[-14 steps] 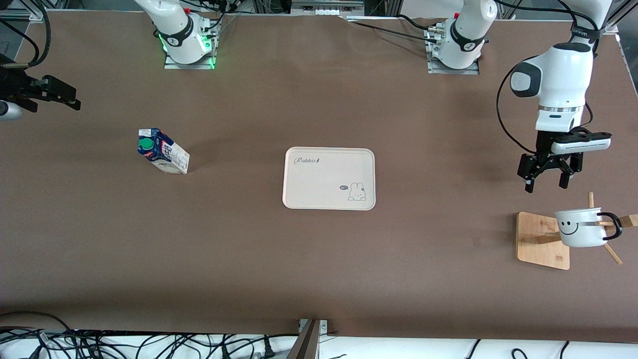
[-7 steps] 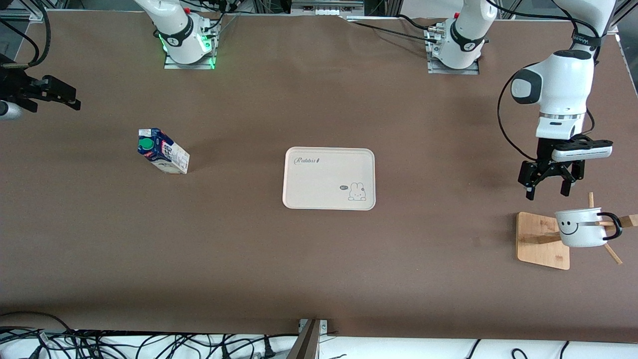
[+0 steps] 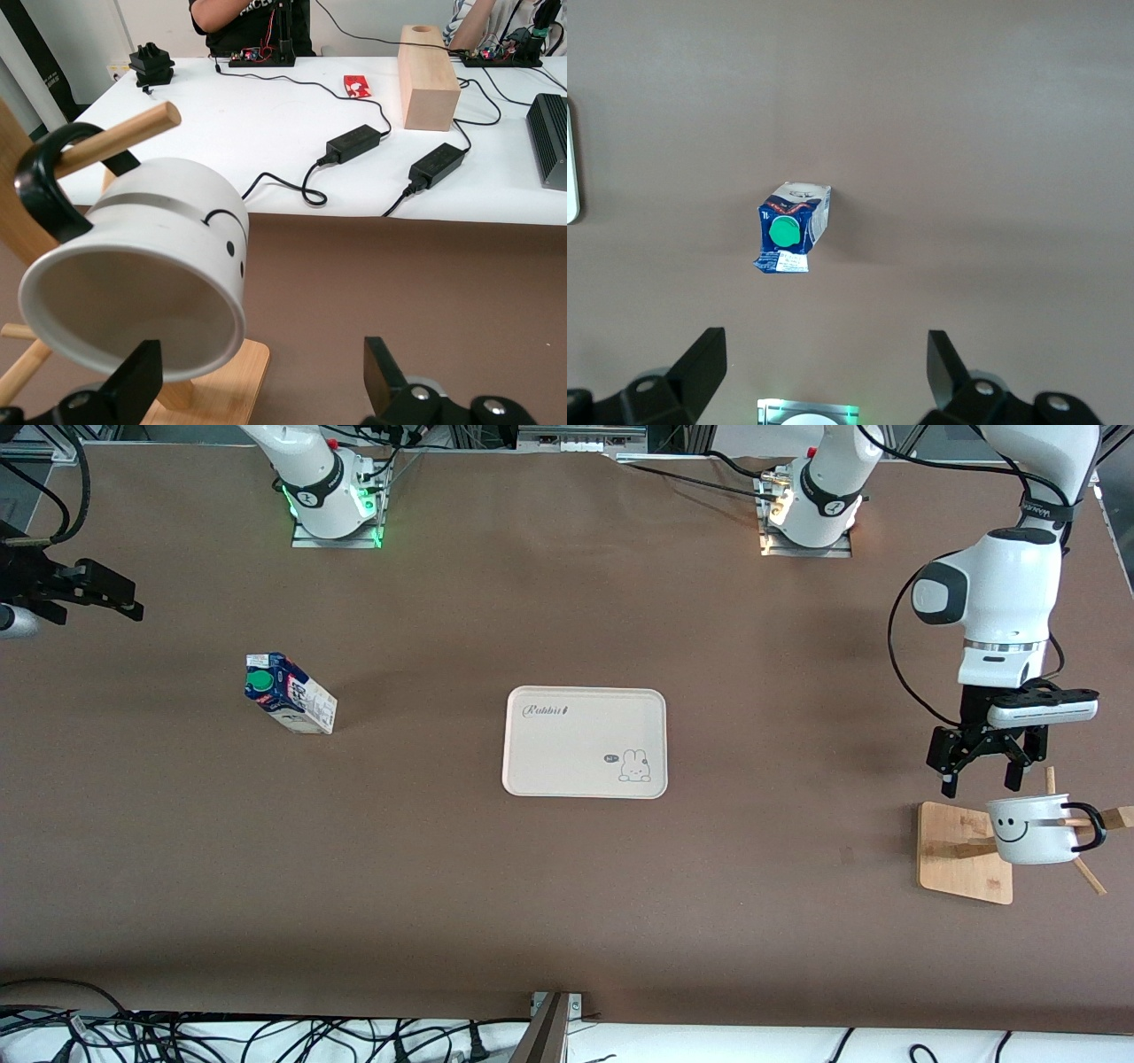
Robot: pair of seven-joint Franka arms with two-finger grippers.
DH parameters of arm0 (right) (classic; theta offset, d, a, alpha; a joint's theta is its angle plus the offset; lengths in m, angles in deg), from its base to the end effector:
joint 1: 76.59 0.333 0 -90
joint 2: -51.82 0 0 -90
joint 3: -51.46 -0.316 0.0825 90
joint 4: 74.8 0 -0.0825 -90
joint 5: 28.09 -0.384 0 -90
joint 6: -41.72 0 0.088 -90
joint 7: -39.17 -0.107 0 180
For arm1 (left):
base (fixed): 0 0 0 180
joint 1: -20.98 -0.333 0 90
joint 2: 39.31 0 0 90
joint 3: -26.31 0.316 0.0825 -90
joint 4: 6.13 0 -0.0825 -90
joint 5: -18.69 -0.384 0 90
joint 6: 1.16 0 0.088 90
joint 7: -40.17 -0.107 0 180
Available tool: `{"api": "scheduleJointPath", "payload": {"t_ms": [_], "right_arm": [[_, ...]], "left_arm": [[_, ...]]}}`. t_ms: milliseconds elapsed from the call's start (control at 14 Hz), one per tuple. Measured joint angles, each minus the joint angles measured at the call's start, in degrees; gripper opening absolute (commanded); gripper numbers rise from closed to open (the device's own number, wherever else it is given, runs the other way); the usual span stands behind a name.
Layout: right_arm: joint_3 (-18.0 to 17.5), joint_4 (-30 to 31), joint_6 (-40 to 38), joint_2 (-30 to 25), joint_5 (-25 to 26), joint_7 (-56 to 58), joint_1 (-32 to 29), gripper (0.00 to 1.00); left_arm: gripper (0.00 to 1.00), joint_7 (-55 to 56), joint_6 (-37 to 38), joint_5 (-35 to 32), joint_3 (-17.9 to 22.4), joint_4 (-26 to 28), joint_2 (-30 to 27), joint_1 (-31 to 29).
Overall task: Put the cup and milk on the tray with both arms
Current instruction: 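Lower the left gripper onto the mug rim and close it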
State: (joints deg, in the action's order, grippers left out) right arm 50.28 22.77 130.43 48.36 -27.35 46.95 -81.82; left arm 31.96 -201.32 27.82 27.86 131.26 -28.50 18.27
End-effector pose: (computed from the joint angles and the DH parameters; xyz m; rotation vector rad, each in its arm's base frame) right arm 0.5283 -0.0385 0.5934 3.1320 0.1023 -0.1493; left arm 0.5471 0.0594 0.3477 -2.7496 -0.1436 -1.3314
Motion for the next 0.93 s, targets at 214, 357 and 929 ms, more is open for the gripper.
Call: {"api": "scheduleJointPath", "payload": {"t_ms": [214,357,929], "right_arm": [[0.00,0.00,0.00,0.00,0.00,0.00,0.00,1.00],[0.00,0.00,0.00,0.00,0.00,0.00,0.00,1.00],[0.00,0.00,0.00,0.00,0.00,0.00,0.00,1.00]], "left_arm": [[1.00,0.00,0.00,-1.19,0.01,-2.13,1.32,-0.15],[1.00,0.00,0.00,-1.42,0.03,-3.70,2.25,-0.31],[1.00,-0.02,-0.03,-6.50,0.15,-8.14,5.09,-3.86]]}}
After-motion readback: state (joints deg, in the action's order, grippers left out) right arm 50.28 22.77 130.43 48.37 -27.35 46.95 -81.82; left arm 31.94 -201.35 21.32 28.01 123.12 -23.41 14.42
